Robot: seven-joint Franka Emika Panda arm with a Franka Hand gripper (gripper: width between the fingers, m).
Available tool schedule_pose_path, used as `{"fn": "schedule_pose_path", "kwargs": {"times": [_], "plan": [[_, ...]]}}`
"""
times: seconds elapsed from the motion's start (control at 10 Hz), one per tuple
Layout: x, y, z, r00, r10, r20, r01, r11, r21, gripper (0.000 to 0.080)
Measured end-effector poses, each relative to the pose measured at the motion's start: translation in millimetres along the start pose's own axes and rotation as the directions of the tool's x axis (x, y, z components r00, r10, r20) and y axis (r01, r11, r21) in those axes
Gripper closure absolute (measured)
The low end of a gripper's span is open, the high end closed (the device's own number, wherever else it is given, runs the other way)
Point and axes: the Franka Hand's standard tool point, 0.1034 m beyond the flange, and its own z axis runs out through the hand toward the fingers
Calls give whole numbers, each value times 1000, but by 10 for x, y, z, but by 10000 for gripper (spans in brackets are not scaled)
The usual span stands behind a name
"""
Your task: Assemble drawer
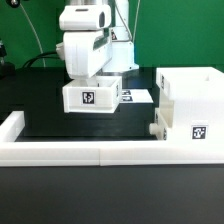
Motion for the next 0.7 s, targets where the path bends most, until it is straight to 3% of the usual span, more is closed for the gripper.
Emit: {"fn": "schedule_pose_path", "kwargs": {"times": [0.2,0.4,0.7], "plan": [[126,112,-12,1000,-29,2,29,1000,-12,757],[238,188,17,999,-47,0,47,999,-9,757],[224,180,27,999,-44,0,44,999,-7,757]]}}
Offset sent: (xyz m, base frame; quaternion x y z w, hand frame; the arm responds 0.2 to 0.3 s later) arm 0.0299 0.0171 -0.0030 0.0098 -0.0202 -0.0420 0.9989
